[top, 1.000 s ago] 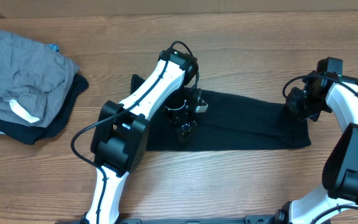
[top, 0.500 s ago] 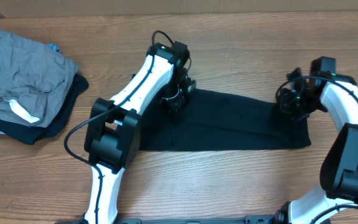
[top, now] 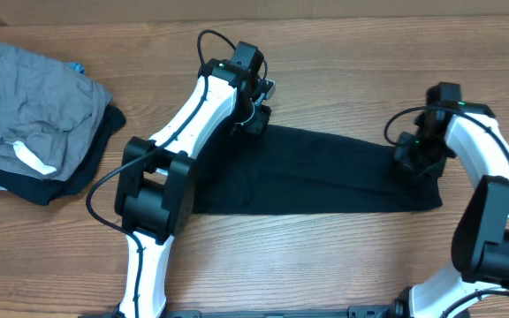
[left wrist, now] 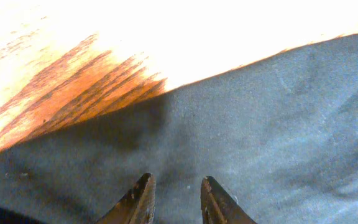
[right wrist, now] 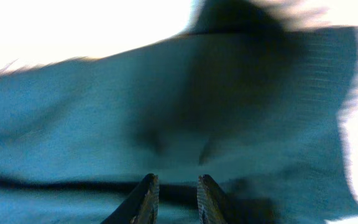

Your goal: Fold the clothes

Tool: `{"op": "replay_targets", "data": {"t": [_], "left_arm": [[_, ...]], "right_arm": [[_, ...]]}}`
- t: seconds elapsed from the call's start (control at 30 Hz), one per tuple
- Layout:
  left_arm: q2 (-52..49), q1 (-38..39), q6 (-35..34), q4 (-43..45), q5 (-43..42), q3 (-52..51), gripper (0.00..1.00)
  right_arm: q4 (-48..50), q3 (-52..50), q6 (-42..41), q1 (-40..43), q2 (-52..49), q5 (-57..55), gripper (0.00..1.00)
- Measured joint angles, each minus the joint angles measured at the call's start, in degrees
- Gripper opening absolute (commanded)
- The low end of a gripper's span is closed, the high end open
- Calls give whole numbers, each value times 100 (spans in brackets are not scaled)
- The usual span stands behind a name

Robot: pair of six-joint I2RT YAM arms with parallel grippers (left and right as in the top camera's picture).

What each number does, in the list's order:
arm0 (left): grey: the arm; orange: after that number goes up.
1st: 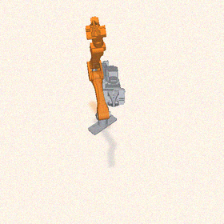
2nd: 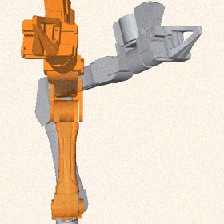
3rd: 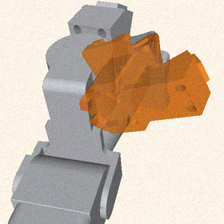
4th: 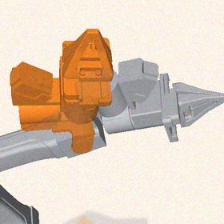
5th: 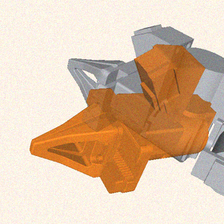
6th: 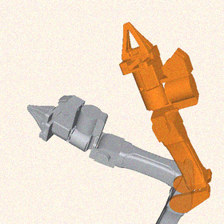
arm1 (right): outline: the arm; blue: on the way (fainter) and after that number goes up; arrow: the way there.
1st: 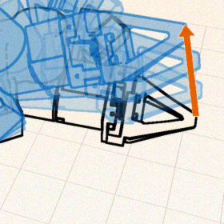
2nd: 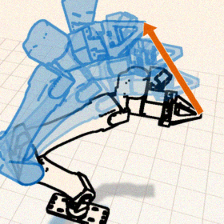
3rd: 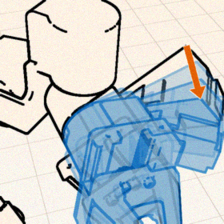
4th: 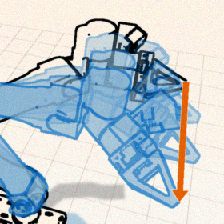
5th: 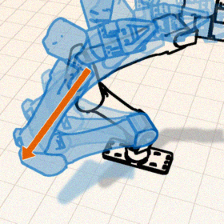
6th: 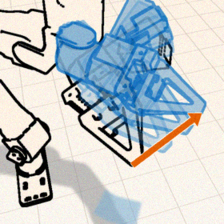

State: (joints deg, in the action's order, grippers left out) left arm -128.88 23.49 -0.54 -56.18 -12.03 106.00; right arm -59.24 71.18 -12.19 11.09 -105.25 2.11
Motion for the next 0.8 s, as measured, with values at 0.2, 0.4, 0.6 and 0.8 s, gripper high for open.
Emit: {"op": "replay_targets", "data": {"t": [0.2,0.4,0.6,0.8], "left_arm": [[9,-7,-90,1108,-31,-887,29],[20,-24,-127,1169,-66,-925,30],[20,-24,-127,1169,-70,-925,26],[20,-33,-146,1167,-61,-927,26]], "right_arm": [[127,116,31,636,0,-63,32],[706,114,433,645,0,-37,30],[1064,105,691,645,0,24,20],[1471,-160,774,645,0,44,22]]}}
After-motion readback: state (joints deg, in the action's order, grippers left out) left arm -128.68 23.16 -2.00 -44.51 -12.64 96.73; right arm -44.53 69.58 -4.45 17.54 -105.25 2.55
